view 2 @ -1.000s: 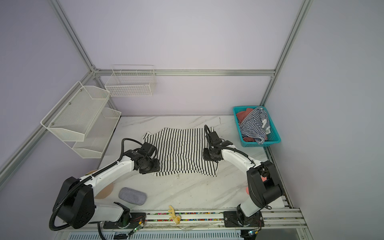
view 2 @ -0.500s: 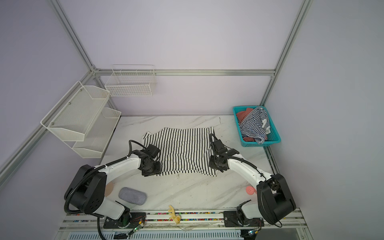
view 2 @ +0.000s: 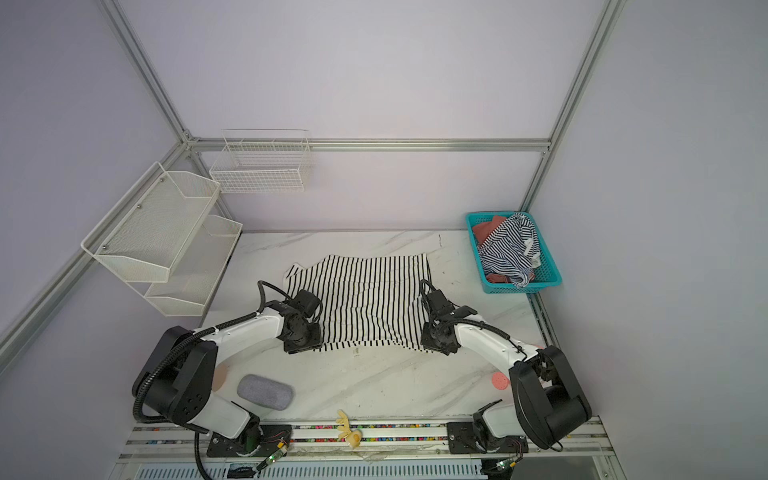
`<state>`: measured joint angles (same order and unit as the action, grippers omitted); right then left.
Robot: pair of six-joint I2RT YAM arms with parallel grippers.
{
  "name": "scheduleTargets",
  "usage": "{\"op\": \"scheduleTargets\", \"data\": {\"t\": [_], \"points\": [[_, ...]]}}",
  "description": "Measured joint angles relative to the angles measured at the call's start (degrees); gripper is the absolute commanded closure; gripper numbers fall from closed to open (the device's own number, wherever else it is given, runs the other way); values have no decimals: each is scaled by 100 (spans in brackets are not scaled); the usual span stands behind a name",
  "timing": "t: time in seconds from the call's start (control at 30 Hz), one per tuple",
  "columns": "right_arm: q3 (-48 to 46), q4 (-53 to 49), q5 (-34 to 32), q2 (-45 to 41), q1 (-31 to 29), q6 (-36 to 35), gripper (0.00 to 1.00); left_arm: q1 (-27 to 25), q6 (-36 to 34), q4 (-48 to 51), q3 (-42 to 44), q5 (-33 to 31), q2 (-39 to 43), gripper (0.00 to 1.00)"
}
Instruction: Fold and stack the tank tops
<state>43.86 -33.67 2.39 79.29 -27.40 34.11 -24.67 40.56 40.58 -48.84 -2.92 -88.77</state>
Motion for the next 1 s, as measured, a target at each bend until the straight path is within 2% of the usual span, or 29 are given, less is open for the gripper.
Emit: {"op": "scheduleTargets", "data": {"t": [0.23, 0.77, 1.0], "points": [[-133, 162, 11, 35, 0, 13, 59, 0, 87, -13, 0, -26, -15, 47], [-433, 699, 133, 142, 0, 140, 60, 0, 192, -153, 164, -125, 118, 55], [-468, 841, 188, 120, 0, 166, 61, 0, 203, -225, 236, -50, 223, 44]]}}
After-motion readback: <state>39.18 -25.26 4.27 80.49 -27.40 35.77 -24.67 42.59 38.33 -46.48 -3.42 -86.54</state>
